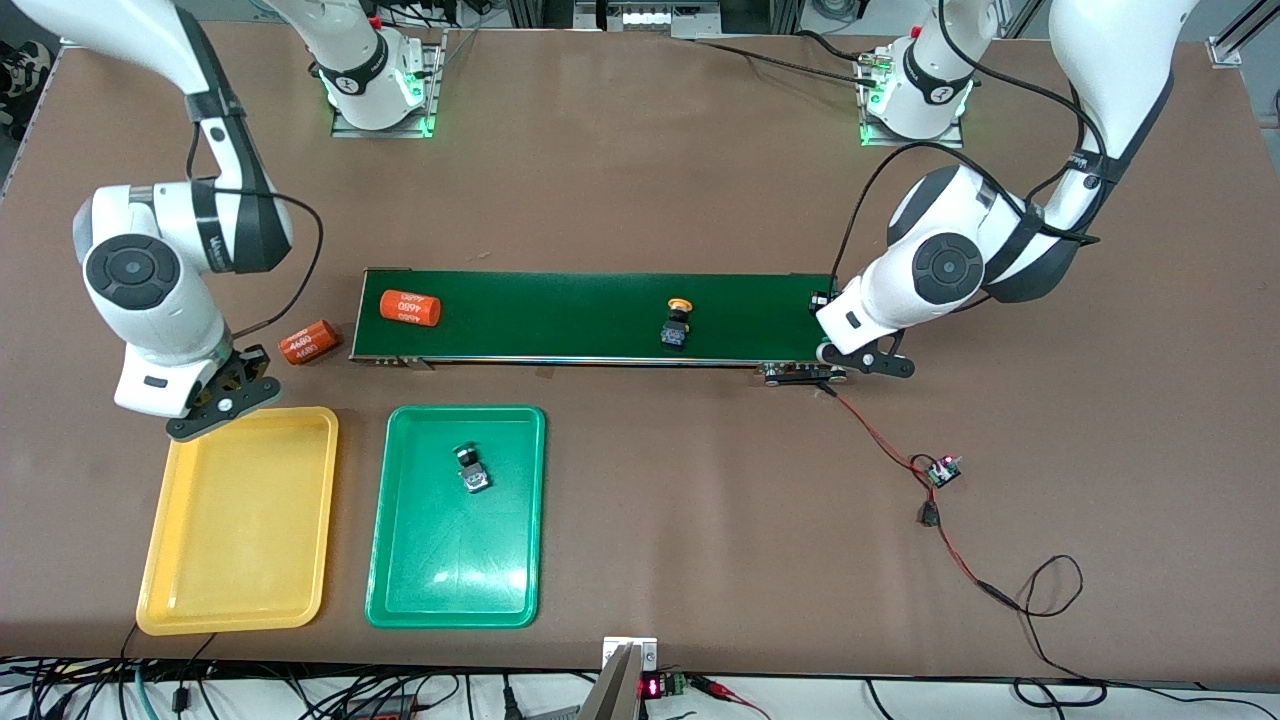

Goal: Sort buttons by color to trays
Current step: 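Carry the yellow button to the yellow tray while the left gripper moves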

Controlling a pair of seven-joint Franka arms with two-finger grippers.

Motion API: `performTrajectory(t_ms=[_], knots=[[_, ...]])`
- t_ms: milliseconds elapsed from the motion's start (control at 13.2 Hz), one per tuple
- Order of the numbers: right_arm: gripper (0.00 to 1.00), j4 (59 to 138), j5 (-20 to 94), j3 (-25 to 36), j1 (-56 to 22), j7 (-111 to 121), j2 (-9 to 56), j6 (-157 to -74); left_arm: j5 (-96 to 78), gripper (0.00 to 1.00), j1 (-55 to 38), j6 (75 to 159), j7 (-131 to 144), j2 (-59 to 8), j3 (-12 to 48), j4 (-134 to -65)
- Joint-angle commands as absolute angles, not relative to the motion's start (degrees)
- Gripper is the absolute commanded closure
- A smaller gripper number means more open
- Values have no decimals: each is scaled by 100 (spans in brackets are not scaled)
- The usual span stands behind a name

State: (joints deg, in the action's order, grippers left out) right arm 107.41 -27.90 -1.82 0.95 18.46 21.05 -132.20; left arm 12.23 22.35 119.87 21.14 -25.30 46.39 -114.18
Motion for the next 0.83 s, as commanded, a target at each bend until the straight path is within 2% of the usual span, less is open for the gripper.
performTrajectory(t_ms=[0, 152, 379, 531, 683, 759], knots=[[82, 10740, -2909, -290, 421, 1942, 2512, -13858, 1099, 100, 1934, 12425, 2136, -2347, 4290, -11670], [81, 10749, -2900, -290, 570, 1925, 2837, -14298, 872, 100, 1785, 12822, 2136, -2137, 4158, -11952], [78, 10767, -2900, -290, 729, 1934, 3295, -14992, 773, 100, 1714, 12902, 2127, -2100, 4122, -12015], [77, 10801, -2900, -290, 773, 1934, 3375, -15161, 773, 100, 1714, 13191, 2127, -2101, 4131, -12224], [43, 10828, -2909, -290, 773, 1925, 3384, -15196, 773, 100, 1723, 13359, 2127, -2101, 4122, -12348], [32, 10837, -2909, -290, 773, 1934, 3384, -15196, 773, 100, 1723, 13368, 2127, -2083, 4122, -12410]])
